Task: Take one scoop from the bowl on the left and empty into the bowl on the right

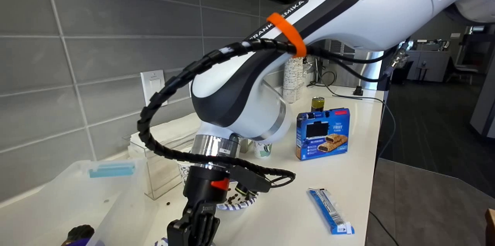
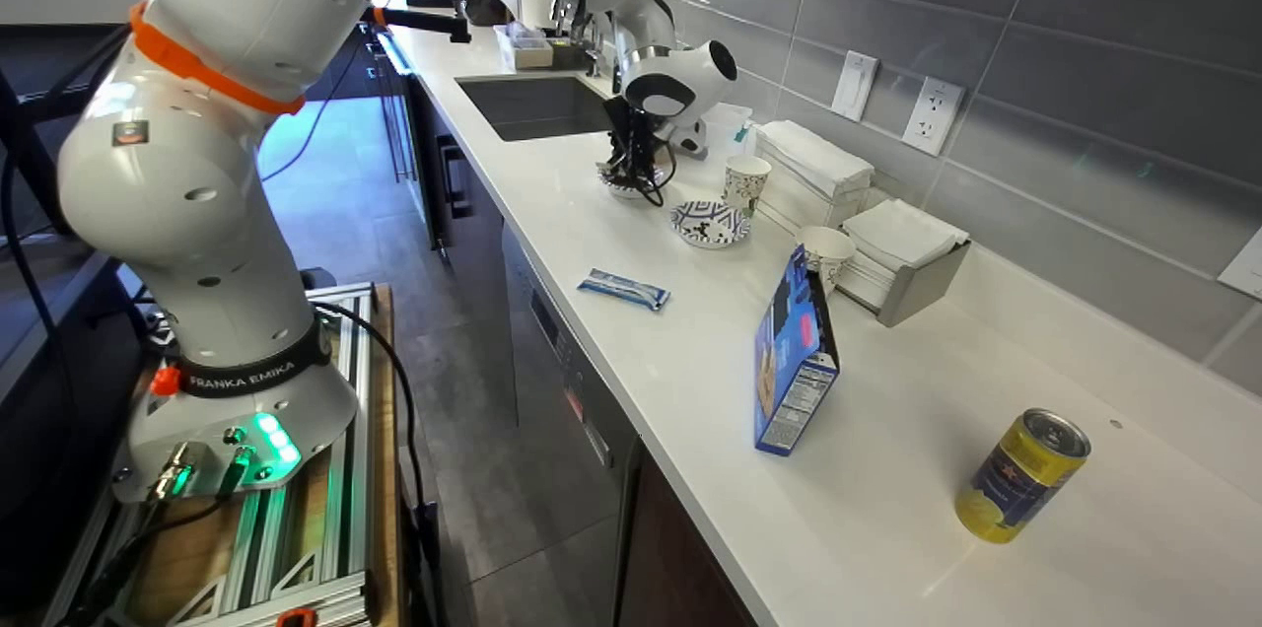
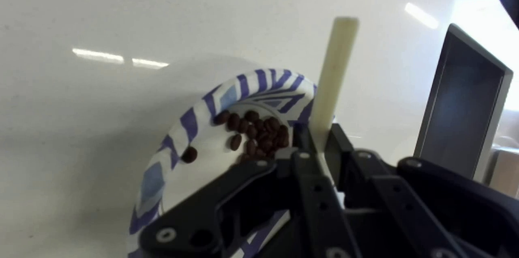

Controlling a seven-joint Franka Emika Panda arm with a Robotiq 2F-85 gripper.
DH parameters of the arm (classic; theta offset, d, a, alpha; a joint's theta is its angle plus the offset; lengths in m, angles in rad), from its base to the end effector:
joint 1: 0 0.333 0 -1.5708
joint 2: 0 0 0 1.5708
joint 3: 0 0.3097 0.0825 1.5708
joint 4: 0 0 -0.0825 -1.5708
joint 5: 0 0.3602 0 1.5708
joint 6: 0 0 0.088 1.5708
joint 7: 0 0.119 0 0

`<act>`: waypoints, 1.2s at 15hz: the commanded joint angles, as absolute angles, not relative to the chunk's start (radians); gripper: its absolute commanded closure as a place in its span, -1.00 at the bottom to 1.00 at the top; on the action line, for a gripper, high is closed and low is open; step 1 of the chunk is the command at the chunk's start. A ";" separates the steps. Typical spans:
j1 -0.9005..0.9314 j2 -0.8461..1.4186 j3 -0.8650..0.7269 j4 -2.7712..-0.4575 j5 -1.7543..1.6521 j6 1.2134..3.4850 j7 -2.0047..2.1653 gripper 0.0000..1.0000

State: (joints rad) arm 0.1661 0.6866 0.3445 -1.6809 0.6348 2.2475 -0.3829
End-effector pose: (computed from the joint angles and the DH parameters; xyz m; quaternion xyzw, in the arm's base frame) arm 0.5719 0.3187 0.2235 -0.9221 -0.1821 0.0739 0.3332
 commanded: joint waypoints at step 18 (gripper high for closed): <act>0.183 0.759 0.333 -1.600 0.514 2.321 -0.395 0.93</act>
State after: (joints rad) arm 0.1754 0.7371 0.3224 -1.6118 0.5655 2.2635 -0.3677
